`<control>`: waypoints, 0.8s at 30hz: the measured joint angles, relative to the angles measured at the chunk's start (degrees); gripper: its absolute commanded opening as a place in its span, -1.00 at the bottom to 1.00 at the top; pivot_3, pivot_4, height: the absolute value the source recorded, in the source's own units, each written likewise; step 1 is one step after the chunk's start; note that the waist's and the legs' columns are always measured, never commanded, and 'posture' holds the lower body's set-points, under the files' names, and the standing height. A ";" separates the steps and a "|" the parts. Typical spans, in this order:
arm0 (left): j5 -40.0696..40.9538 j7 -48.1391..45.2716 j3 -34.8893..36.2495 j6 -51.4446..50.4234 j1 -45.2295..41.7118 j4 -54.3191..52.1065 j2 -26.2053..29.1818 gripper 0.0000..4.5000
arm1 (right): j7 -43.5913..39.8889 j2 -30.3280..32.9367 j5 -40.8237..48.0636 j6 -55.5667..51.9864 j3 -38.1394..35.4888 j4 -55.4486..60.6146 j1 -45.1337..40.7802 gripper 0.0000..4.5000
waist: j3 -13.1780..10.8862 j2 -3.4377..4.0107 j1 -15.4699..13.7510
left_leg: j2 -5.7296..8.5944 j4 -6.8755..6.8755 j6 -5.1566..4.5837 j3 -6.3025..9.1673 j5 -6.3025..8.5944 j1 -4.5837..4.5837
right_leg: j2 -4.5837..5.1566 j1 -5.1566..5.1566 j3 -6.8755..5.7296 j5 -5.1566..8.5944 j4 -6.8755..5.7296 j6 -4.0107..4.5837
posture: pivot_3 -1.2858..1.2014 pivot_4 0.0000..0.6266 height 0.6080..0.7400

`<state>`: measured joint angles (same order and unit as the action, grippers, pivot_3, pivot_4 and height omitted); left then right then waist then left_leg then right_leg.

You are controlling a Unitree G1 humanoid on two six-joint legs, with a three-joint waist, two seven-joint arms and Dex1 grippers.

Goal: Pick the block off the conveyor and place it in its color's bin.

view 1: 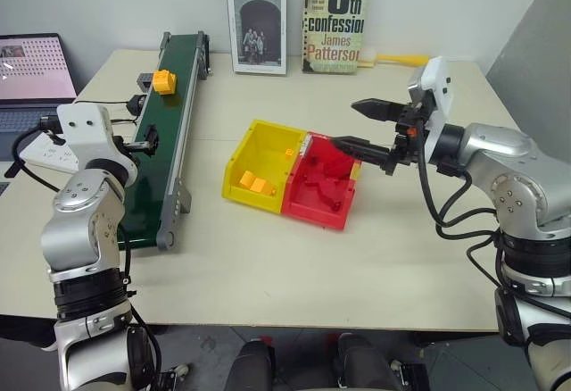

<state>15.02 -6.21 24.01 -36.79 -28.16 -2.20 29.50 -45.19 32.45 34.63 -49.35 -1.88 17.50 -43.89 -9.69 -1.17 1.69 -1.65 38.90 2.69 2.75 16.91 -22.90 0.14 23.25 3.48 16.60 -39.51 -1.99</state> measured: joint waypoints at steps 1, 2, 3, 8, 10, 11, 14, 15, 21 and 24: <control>0.00 0.17 0.00 0.04 0.00 0.23 -0.01 0.98 | -0.16 0.09 0.43 -0.04 0.00 0.41 0.00 1.00 | 0.00 0.00 -0.01 | 0.00 0.00 0.00 0.00 0.00 -0.01 | 0.01 0.00 0.00 0.00 0.01 0.00 | 0.03 -0.52 1.00; 0.01 0.32 0.00 0.09 -0.03 0.49 -0.02 0.98 | -0.18 0.09 0.53 -0.09 0.03 0.48 0.00 1.00 | 0.00 0.00 -0.01 | 0.00 0.00 0.00 -0.01 0.00 -0.01 | 0.01 0.00 0.00 0.00 0.01 0.00 | 0.03 -0.52 1.00; 0.02 0.43 0.00 0.10 -0.02 0.62 -0.04 0.98 | -0.17 0.10 0.54 -0.21 0.07 0.48 0.00 1.00 | 0.00 0.00 -0.01 | 0.01 0.00 0.00 -0.01 0.00 -0.01 | 0.01 0.00 0.01 0.00 0.00 0.00 | 0.03 -0.52 1.00; -0.07 0.04 -0.56 1.05 -0.99 1.15 -0.01 0.98 | 0.03 0.71 0.82 -0.69 0.54 0.58 -0.04 1.00 | 0.00 0.00 -0.01 | 0.01 0.00 0.00 -0.01 0.00 0.00 | 0.01 0.00 0.00 0.00 0.00 0.00 | 0.03 -0.52 1.00; -0.21 -0.12 -1.15 1.43 -1.24 2.27 -0.02 0.98 | 0.02 1.13 0.82 -0.69 0.81 1.01 -0.04 1.00 | 0.00 0.00 -0.01 | 0.01 0.00 0.00 0.00 0.00 0.00 | 0.01 0.00 -0.01 0.00 0.01 0.00 | 0.03 -0.52 1.00; -0.27 -0.15 -1.22 1.45 -1.24 2.82 -0.04 0.98 | 0.07 1.19 0.83 -0.69 0.82 1.24 -0.04 1.00 | 0.00 0.00 -0.01 | 0.00 0.00 0.00 0.00 0.00 0.00 | 0.01 0.00 -0.01 0.00 0.01 0.00 | 0.03 -0.52 1.00; -0.37 -0.36 -1.30 2.12 -1.65 4.07 -0.03 0.98 | 0.25 1.28 1.11 -1.09 0.82 1.49 -0.04 1.00 | 0.00 0.00 -0.02 | 0.00 0.00 0.00 0.00 0.00 0.00 | 0.01 0.00 -0.01 0.00 0.00 0.00 | 0.03 -0.52 1.00; -0.42 -0.45 -1.31 2.34 -1.92 4.54 -0.03 0.98 | 0.25 1.31 1.29 -1.21 0.82 1.66 -0.04 1.00 | 0.00 0.00 -0.02 | 0.00 0.00 0.00 0.00 0.00 0.00 | 0.01 0.00 -0.01 0.00 0.00 0.00 | 0.03 -0.52 1.00; -0.82 -0.46 -2.22 2.61 -2.32 6.20 -0.05 0.98 | 0.81 1.69 2.59 -2.12 0.81 2.70 -0.03 1.00 | 0.00 0.00 -0.02 | 0.01 0.00 0.00 0.00 0.00 -0.01 | 0.01 0.00 -0.01 0.00 0.00 0.00 | 0.03 -0.52 1.00; -0.81 -0.46 -2.42 2.61 -2.77 6.91 -0.20 0.98 | 1.40 2.23 2.64 -2.41 0.81 2.94 0.02 1.00 | 0.00 0.00 -0.02 | 0.01 0.00 0.00 0.01 0.00 -0.01 | 0.01 0.00 -0.02 0.00 0.00 0.00 | 0.03 -0.52 1.00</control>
<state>14.21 -6.68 21.59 -34.18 -30.92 4.71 29.30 -43.79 34.68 37.27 -51.76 -1.07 20.44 -43.87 -9.69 -1.17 1.67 -1.65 38.90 2.70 2.76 16.90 -22.91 0.15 23.25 3.47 16.60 -39.51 -1.99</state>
